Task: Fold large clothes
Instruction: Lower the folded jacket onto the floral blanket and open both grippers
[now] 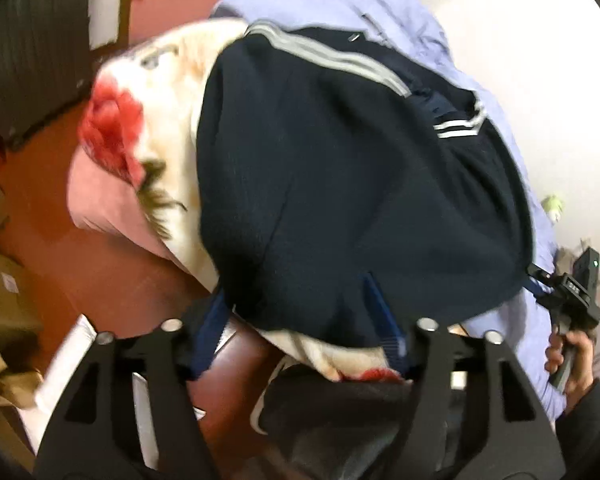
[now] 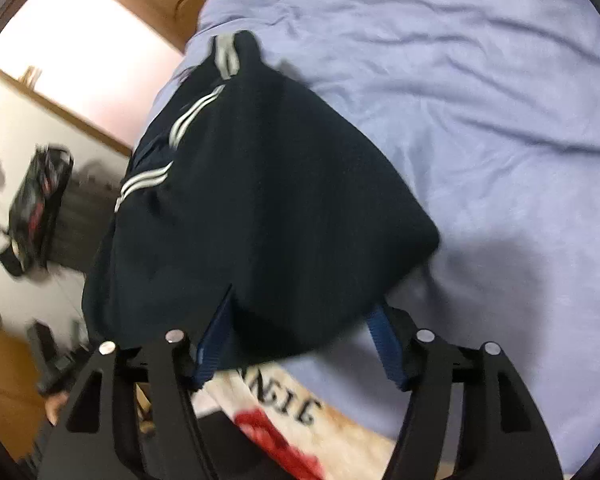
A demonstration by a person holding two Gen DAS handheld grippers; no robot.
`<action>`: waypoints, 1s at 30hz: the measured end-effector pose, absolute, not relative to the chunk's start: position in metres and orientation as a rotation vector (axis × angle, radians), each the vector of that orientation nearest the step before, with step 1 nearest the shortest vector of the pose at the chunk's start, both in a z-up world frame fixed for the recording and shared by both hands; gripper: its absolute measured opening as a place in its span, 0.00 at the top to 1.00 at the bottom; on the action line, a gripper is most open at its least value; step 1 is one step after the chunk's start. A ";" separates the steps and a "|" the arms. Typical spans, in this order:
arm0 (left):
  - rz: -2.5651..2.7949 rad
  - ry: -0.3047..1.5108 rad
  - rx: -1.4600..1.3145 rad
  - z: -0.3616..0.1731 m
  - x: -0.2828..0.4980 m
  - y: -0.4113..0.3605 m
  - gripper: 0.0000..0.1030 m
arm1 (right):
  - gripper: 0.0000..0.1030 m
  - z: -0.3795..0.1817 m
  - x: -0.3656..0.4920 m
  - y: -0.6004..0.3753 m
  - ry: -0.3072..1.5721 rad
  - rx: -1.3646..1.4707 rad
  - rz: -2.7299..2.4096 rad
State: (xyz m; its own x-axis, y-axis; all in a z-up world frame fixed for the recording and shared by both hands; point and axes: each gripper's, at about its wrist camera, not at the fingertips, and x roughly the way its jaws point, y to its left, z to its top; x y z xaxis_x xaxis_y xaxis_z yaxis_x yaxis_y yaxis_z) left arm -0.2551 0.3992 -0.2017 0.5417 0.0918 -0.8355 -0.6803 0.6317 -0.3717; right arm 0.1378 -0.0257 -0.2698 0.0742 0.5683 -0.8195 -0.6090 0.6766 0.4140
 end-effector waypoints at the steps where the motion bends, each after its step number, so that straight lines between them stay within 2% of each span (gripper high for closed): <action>1: 0.514 0.881 -0.743 -0.193 -0.256 0.397 0.26 | 0.26 -0.260 0.133 -0.029 1.176 -0.072 0.883; 6: 0.477 0.843 -0.615 -0.160 -0.253 0.402 0.23 | 0.26 -0.214 0.116 -0.031 1.065 -0.088 0.915; 12: 0.450 0.861 -0.526 -0.188 -0.189 0.419 0.24 | 0.27 -0.207 0.110 0.033 0.991 -0.121 1.029; 13: 0.440 0.862 -0.511 -0.192 -0.184 0.419 0.28 | 0.35 -0.211 0.112 0.041 0.995 -0.125 1.035; 14: 0.442 0.875 -0.495 -0.197 -0.177 0.419 0.39 | 0.41 -0.219 0.117 0.049 1.016 -0.127 1.020; 15: 0.449 0.892 -0.492 -0.205 -0.171 0.420 0.45 | 0.48 -0.228 0.125 0.055 1.045 -0.130 0.988; 16: 0.449 0.917 -0.512 -0.217 -0.166 0.423 0.53 | 0.48 -0.243 0.140 0.059 1.077 -0.128 0.920; 17: 0.450 0.933 -0.537 -0.227 -0.165 0.425 0.56 | 0.50 -0.253 0.147 0.058 1.088 -0.124 0.883; 19: 0.476 0.949 -0.547 -0.246 -0.166 0.426 0.57 | 0.66 -0.277 0.167 0.056 1.142 -0.111 0.815; 25: 0.451 0.951 -0.616 -0.276 -0.176 0.435 0.57 | 0.66 -0.324 0.197 0.053 1.238 0.013 0.813; 30: 0.466 0.965 -0.658 -0.254 -0.180 0.439 0.55 | 0.62 -0.311 0.186 0.062 1.227 -0.025 0.746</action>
